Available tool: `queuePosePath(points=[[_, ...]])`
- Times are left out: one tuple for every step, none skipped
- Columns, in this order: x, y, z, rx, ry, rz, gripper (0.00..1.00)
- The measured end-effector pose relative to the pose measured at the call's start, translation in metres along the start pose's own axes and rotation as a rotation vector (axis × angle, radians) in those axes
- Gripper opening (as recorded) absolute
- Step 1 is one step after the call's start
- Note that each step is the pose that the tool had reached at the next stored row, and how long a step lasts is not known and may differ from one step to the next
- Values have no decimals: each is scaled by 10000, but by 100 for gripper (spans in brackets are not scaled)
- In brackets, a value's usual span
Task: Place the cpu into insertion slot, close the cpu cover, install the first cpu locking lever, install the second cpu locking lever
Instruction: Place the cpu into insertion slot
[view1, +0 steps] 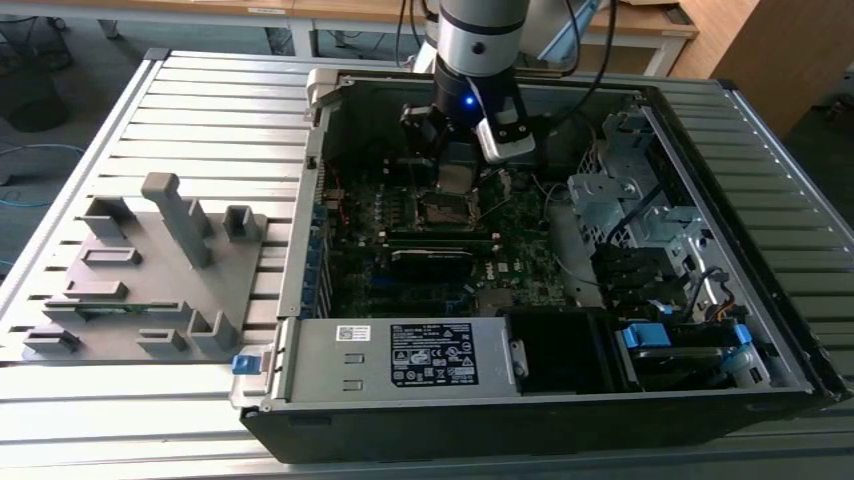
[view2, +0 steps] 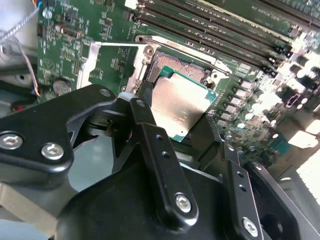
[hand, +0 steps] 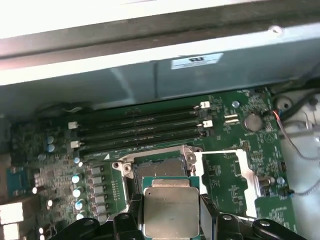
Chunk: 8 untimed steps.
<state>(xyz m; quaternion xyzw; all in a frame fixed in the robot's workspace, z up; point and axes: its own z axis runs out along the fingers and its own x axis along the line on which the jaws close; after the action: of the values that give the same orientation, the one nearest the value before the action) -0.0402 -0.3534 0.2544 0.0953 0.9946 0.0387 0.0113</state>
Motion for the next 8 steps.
queuePosePath(points=[[0,0,0,4,-12,155,54],[0,0,0,4,-15,206,54],[0,0,0,5,-16,207,54],[0,0,1,4,-16,209,54],[0,0,1,4,-16,209,54],[0,0,1,4,-16,211,54],[0,0,1,4,-16,211,54],[0,0,1,4,-17,211,54]])
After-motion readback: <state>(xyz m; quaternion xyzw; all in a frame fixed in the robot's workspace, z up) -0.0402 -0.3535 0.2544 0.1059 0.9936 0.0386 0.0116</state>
